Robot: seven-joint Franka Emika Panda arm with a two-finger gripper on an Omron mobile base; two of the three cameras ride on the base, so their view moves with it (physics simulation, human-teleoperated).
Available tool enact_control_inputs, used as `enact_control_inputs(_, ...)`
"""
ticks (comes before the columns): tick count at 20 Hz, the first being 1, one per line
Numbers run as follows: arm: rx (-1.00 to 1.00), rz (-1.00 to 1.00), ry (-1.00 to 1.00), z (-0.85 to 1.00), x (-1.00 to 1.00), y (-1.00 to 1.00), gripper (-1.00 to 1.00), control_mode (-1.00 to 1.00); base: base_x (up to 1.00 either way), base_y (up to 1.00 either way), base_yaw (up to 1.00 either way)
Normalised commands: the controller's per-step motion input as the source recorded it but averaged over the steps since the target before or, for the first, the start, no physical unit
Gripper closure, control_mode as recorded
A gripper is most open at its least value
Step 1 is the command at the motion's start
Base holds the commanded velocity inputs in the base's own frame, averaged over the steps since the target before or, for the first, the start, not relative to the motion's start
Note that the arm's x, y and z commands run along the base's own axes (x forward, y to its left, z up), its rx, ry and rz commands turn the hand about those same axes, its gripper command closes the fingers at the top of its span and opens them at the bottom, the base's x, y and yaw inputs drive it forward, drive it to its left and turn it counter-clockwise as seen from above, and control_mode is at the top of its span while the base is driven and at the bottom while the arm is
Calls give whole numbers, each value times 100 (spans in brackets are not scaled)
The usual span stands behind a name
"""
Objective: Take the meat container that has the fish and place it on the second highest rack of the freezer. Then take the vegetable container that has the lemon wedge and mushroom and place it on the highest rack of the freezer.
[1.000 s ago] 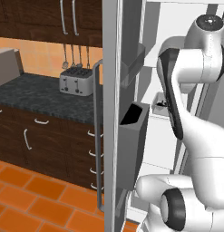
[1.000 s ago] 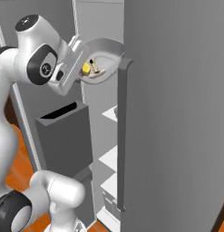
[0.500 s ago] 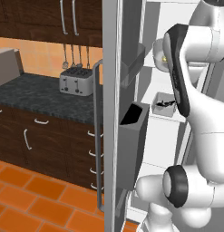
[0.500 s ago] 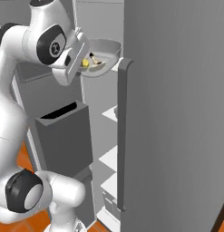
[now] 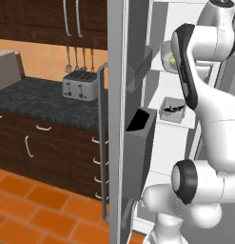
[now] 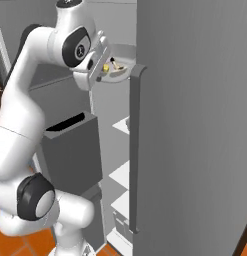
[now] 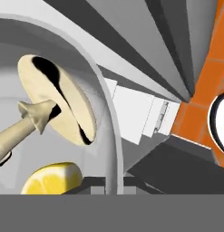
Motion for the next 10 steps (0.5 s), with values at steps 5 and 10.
enact_control_inputs(5, 0, -8, -12, -27, 80, -22, 100, -100, 0, 0, 0)
enact_control_inputs(10, 0, -2, -18, -6, 77, -15, 100, -100, 0, 0, 0)
